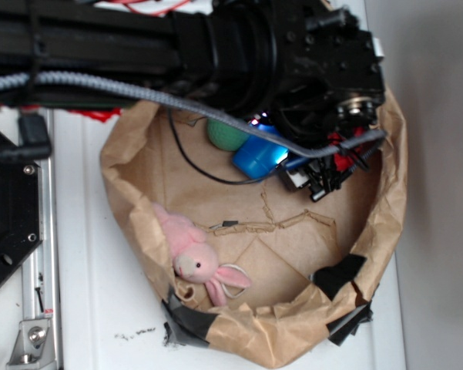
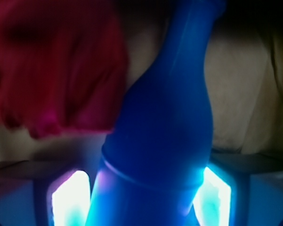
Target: Grab the blue bottle.
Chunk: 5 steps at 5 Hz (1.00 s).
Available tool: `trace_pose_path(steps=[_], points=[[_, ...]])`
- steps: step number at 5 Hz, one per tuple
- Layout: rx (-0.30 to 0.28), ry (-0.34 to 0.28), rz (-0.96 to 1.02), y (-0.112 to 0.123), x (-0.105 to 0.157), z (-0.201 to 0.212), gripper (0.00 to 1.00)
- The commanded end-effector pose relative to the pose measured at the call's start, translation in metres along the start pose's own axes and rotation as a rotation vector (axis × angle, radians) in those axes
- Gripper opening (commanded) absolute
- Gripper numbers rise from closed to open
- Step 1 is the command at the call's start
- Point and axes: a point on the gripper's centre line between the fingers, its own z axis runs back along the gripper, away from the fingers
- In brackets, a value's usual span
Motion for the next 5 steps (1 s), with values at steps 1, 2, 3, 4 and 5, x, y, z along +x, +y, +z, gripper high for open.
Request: trace_pose_path(steps=[1, 2, 3, 4, 5], points=[[0.002, -0.162, -0.429, -0.015, -0.016, 0.110, 0.00], [-0.036, -0.234, -0.480, -0.018, -0.033, 0.144, 0.26], [-0.072, -0.262, -0.392, -0.028, -0.042, 0.154, 0.00], [-0.031, -0.288, -0.282, -0.035, -0.054, 0.152, 0.00], [-0.022, -0.310, -0.257, -0.033, -0.059, 0.146, 0.00]])
